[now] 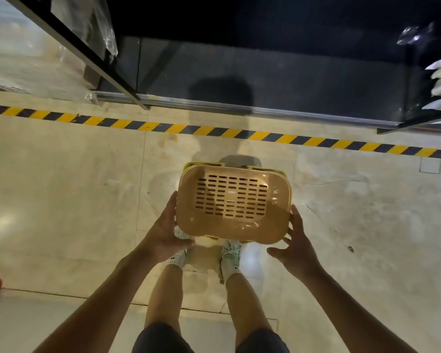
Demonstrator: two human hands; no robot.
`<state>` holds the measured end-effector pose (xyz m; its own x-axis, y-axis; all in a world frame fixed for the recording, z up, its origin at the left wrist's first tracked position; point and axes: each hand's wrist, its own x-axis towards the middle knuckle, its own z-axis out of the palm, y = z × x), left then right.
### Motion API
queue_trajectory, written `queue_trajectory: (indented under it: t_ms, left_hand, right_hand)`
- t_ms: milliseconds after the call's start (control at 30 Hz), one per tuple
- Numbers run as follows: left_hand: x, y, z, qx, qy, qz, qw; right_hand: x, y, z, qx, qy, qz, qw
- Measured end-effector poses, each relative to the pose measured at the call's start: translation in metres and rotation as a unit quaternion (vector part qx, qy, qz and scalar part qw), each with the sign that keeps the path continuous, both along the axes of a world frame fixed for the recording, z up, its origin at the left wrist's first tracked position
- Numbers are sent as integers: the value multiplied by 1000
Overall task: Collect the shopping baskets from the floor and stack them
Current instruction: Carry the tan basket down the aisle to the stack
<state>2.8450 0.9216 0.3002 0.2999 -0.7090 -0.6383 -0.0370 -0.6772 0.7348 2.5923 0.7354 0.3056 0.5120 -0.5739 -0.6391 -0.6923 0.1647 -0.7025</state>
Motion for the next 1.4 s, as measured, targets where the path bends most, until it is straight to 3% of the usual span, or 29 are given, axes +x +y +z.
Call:
queue_trajectory:
  t_ms: [300,367,467,533,700,933,1133,1233,1400]
  left_hand:
    - [-6,4,-7,86,-30,-5,996]
    - [-1,9,7,108,-32,-43,993]
    - [21,28,40,139,-58,-130,980]
    - [41,46,71,156,-92,-139,974]
    - [75,96,166,141,-167,-6,976]
    - [86,199,254,143,-243,111,953]
    - [104,317,284,231,-263,186,918]
    - [119,378,302,250,-246,246,904]
    - [147,484,329,271,-221,315,882]
  right_hand:
    - [-5,6,-24,16,81,-3,997]
    - [-4,3,-13,16,100,14,995]
    - [-1,-2,23,13,148,58,987]
    - [9,-9,58,13,168,83,982]
    - [68,-6,160,-3,140,191,971]
    - [200,59,257,-110,61,406,905]
    - [325,164,300,-177,-16,575,798]
    - [382,227,319,-195,-38,627,753]
    - [461,328,348,-206,-57,667,713]
